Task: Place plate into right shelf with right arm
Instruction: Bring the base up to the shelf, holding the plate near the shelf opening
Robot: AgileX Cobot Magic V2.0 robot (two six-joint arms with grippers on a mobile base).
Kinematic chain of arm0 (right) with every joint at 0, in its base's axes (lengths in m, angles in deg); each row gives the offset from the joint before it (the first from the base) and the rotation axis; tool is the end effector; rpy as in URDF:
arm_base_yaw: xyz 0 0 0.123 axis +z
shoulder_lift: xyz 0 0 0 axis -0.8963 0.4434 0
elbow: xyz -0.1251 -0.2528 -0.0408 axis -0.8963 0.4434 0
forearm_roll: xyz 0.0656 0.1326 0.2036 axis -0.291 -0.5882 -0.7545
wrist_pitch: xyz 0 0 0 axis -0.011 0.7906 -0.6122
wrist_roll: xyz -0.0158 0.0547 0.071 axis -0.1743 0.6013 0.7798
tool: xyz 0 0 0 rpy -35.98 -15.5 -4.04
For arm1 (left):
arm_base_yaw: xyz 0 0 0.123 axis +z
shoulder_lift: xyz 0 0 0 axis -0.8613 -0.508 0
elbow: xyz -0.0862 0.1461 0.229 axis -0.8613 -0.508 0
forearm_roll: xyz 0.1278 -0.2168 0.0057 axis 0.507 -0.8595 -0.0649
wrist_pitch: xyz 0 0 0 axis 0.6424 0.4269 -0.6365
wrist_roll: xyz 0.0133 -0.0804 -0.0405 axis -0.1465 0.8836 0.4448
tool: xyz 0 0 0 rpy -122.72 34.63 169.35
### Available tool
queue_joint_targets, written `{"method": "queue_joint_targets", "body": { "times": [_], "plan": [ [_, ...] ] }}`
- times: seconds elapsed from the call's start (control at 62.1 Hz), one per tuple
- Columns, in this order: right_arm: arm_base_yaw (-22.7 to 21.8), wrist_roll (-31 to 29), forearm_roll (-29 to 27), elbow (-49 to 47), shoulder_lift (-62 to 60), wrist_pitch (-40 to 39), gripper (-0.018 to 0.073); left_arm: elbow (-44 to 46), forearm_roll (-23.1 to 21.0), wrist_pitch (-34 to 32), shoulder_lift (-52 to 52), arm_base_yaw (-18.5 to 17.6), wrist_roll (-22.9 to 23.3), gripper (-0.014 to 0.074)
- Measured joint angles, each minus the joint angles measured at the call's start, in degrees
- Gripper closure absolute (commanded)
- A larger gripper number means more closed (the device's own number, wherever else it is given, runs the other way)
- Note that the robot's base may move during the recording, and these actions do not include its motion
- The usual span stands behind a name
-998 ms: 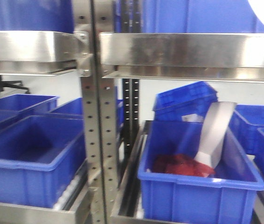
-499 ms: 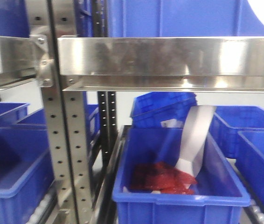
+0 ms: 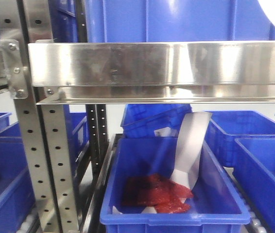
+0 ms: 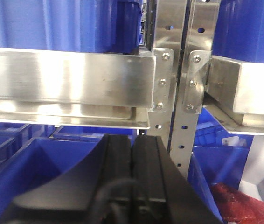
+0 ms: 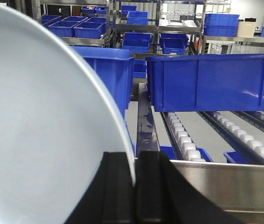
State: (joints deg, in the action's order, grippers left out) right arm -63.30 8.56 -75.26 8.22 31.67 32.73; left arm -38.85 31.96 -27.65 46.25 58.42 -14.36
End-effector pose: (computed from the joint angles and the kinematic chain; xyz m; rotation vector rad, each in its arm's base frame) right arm 0.0734 0.0015 0.3030 0.0091 1.5123 0.0381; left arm 0.0571 -0.0017 0.1984 0.0379 1.5536 -0.0006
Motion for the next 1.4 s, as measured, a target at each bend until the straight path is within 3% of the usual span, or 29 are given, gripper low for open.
{"method": "queue_joint_targets", "body": {
  "times": [0.918, 1.143, 1.4],
  "plan": [
    [0.00, 0.00, -0.25, -0.27, 0.00, 1.22, 0.0505, 0.00, 0.00, 0.00, 0.00, 0.00, 0.00, 0.0724],
    [0.00, 0.00, -0.46, -10.81, 4.26, 6.50, 0.0505, 0.00, 0.00, 0.00, 0.00, 0.00, 0.00, 0.0724],
    [0.00, 0.00, -0.46, -26.08, 19.77, 6.50, 0.0505, 0.00, 0.00, 0.00, 0.00, 0.00, 0.00, 0.0724]
  ]
}}
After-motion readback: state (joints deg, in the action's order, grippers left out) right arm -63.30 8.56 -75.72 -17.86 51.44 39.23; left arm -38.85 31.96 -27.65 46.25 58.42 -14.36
